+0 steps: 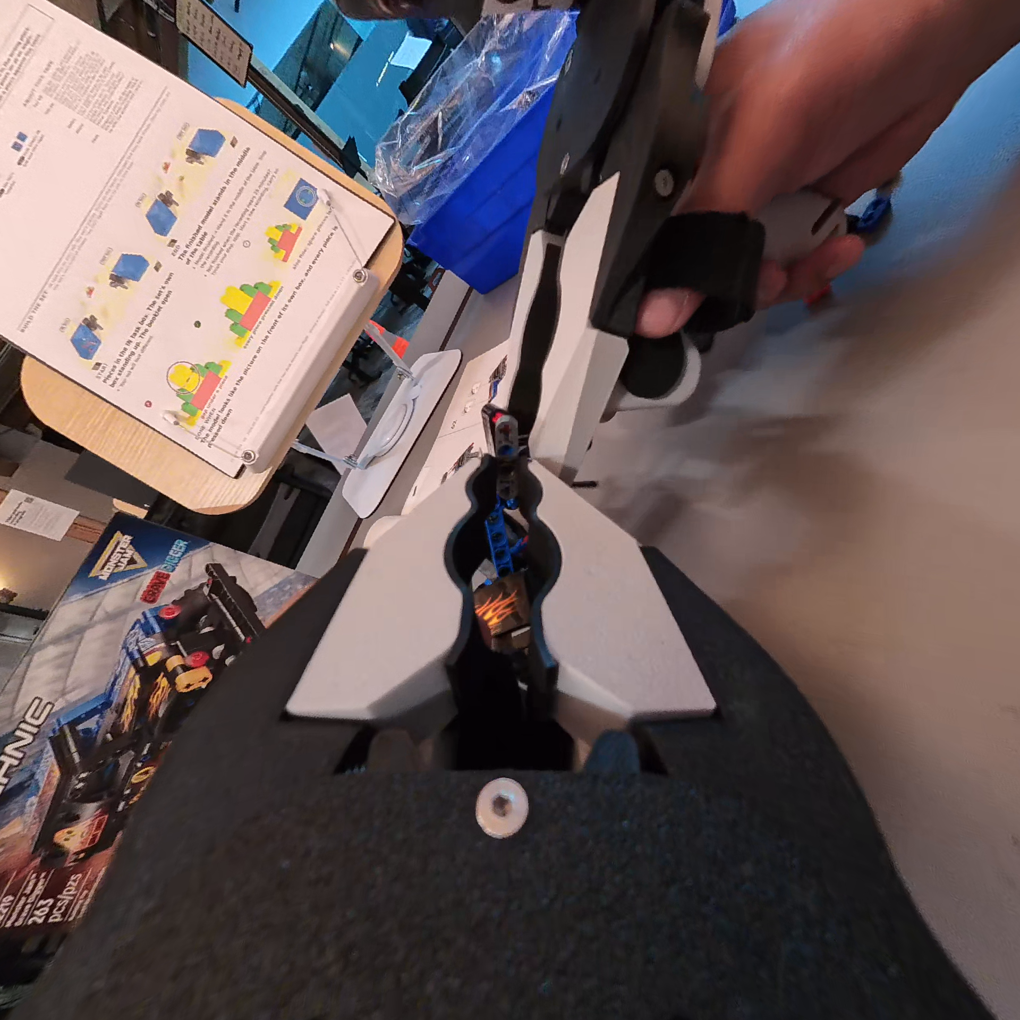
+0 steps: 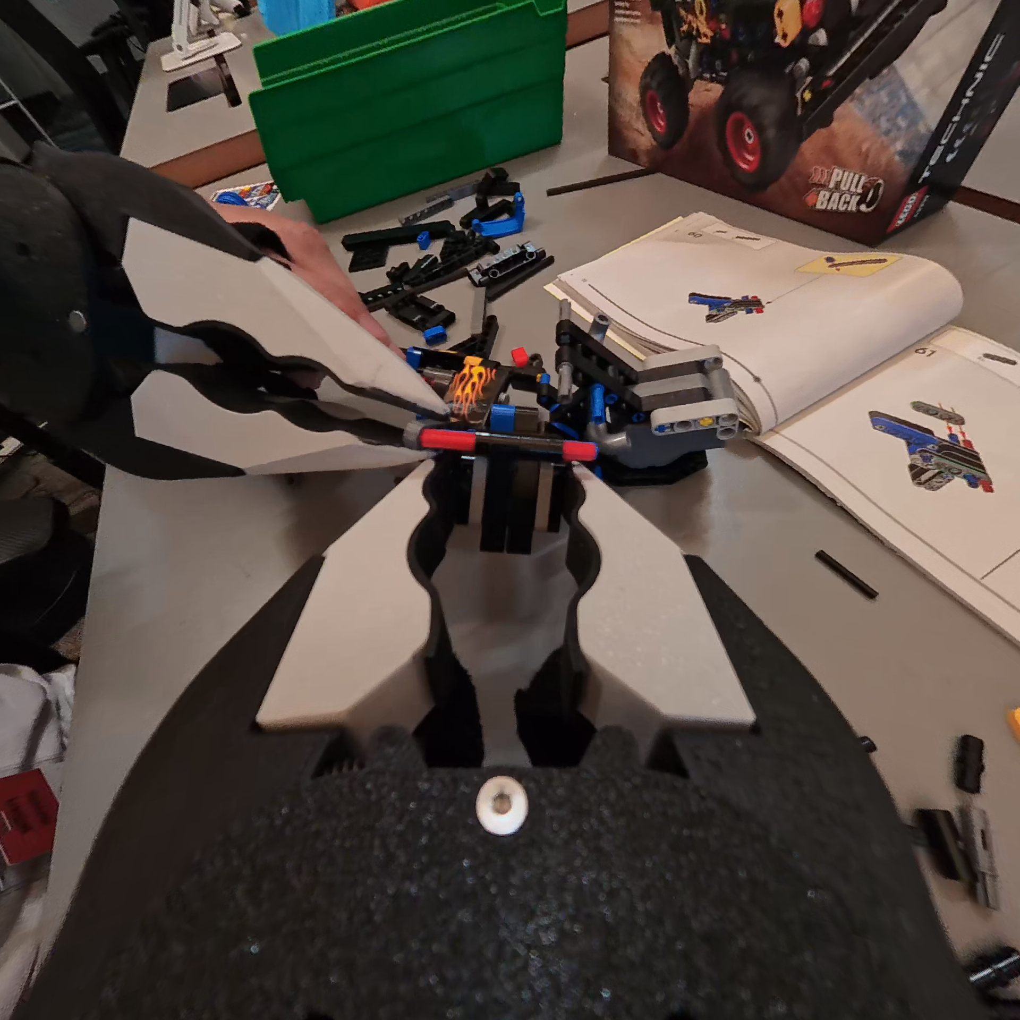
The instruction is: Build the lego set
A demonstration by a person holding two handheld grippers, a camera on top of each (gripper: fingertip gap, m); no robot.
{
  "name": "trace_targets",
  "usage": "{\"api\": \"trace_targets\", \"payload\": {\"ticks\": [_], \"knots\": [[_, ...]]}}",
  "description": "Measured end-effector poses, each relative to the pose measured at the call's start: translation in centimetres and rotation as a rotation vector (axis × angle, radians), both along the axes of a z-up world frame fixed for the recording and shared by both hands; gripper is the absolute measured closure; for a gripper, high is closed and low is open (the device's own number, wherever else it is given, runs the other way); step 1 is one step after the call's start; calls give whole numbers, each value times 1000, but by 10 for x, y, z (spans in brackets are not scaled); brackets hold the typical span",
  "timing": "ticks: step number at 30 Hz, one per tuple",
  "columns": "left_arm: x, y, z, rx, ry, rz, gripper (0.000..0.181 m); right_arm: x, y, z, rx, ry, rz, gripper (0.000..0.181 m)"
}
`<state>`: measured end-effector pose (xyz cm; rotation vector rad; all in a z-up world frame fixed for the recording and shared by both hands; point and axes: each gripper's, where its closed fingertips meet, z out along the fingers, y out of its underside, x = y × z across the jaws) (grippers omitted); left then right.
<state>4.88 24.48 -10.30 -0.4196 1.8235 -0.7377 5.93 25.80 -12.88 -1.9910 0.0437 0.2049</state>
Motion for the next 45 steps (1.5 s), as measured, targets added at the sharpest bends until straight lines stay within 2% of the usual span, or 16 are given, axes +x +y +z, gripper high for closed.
{"api": "trace_targets", "payload": {"ticks": [1,6,10,16,24,27,32,38,42,45], "knots": [[0,0,0,-1,0,1,176,0,0,0,2,1,7,142],[-2,-3,1,18,-15,-4,176,-5,-4,3,20,-12,68,136],[-2,-4,-4,23,-1,-7,175,-16,-10,9,52,-24,162,110],[0,-2,-4,24,-7,9,176,-16,-10,15,64,107,154,113],[1,0,-8,29,10,16,176,-11,-10,9,44,155,141,130],[0,0,-11,2,46,5,176,-3,-11,2,14,74,114,145],[-2,-2,-10,-24,54,-2,176,7,-13,7,22,-61,64,145],[-1,1,-1,-198,123,20,176,31,-20,21,14,-470,-111,145],[0,2,0,-291,150,31,176,20,-17,23,-13,-570,-161,145],[-2,-4,0,-362,181,2,176,14,-15,35,29,-638,-200,145]]}}
